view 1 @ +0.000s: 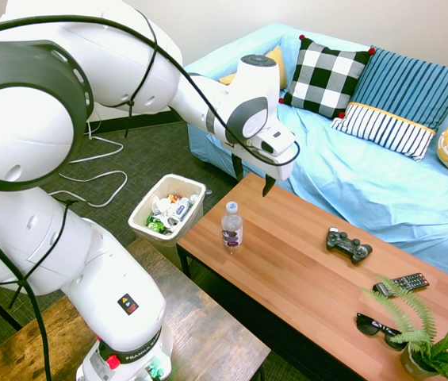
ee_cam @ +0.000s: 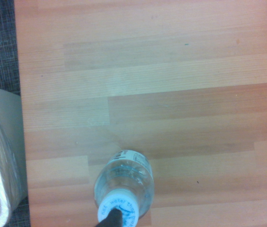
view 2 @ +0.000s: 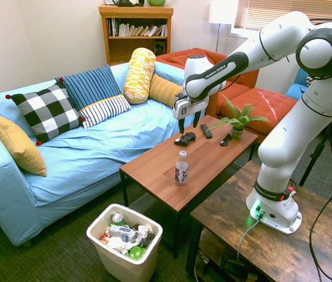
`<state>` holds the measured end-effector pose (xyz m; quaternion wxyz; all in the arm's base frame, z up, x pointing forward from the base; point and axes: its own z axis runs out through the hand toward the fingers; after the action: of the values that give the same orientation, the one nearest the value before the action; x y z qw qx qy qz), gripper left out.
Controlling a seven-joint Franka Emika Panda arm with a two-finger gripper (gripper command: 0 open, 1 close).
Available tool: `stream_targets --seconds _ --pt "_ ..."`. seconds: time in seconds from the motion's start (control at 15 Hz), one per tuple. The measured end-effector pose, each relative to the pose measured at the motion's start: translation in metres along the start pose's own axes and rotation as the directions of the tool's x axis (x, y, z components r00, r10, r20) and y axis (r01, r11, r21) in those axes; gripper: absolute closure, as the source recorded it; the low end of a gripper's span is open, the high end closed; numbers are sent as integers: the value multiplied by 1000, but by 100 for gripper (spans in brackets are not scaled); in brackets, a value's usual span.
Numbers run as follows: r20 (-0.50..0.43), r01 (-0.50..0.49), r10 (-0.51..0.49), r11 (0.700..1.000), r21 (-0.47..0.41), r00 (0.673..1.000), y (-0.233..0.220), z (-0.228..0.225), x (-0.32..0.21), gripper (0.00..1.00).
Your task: Throw the bottle in the trash bin
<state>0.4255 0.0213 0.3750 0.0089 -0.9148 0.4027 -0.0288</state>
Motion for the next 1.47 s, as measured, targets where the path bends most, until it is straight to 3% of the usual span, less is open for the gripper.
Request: stream_targets --seconds 0.33,0.67,1.4,1.47 --pt "-2 8 -8 1000 9 1000 -8 14 -6 0" --pt "17 19 -19 1000 -7 1000 -33 54 -45 0" --pt "36 -42 45 996 -82 998 -23 141 -60 0" --pt "36 -45 48 995 -84 998 -23 145 -57 100"
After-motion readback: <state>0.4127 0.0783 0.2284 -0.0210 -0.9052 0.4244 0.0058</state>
